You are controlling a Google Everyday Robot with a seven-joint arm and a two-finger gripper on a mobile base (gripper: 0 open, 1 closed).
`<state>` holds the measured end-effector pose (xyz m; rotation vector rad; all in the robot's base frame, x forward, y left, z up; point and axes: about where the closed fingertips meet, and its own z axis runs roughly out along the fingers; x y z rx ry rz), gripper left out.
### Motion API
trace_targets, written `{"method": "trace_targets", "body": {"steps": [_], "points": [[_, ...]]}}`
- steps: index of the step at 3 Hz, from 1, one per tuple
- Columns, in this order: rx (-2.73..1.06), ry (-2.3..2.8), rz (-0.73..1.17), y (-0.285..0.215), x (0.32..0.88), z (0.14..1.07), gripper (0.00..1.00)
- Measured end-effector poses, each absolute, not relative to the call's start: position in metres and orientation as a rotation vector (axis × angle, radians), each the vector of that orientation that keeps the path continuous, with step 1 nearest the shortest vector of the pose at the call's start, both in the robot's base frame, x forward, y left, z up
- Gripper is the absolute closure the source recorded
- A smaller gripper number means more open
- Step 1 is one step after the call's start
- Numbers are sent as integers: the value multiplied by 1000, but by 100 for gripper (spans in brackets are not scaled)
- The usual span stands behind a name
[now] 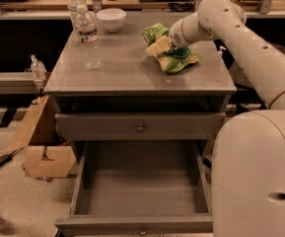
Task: Place green rice chip bag into middle drawer
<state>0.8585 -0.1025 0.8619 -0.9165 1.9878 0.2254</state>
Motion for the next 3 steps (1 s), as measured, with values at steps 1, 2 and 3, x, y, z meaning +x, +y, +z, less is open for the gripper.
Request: {"method": "trace_targets", "body": {"steps": [1,2,3], "points": [[-919,1991,230,-100,859,858,56],[-922,1993,233,-98,859,856,80],[-924,1994,235,-97,860,854,100]]}}
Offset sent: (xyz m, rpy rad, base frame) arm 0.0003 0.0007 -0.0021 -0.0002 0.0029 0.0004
